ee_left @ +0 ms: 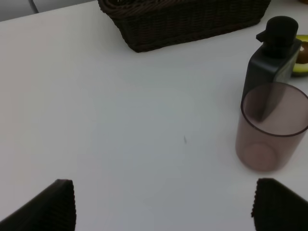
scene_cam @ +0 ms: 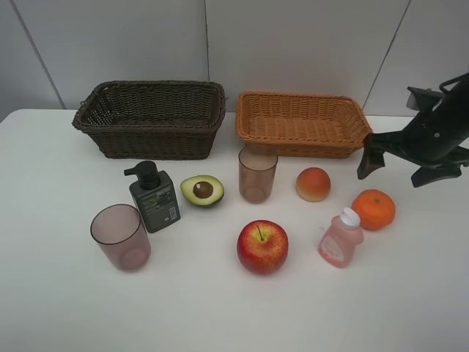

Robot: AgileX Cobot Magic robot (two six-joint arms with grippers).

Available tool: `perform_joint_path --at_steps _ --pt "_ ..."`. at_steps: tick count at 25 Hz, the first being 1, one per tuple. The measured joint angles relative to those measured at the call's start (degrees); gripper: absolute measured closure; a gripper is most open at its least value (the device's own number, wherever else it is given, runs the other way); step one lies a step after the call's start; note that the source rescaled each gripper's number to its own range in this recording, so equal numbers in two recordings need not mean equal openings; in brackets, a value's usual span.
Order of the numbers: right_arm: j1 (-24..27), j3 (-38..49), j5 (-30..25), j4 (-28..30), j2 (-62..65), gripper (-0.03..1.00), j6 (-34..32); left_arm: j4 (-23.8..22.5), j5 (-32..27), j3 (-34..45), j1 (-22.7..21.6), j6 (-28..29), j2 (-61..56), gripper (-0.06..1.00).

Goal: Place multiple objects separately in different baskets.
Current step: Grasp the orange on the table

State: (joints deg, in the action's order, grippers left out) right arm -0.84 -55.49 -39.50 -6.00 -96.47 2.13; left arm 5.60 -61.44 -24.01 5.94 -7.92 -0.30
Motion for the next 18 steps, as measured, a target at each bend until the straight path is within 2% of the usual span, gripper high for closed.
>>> perform_joint_path --at_steps 18 --pt "-0.53 -0.02 1.35 -1.14 -8.86 -0.03 0.05 0.00 0.00 0.00 0.00 0.00 0.00 -0.03"
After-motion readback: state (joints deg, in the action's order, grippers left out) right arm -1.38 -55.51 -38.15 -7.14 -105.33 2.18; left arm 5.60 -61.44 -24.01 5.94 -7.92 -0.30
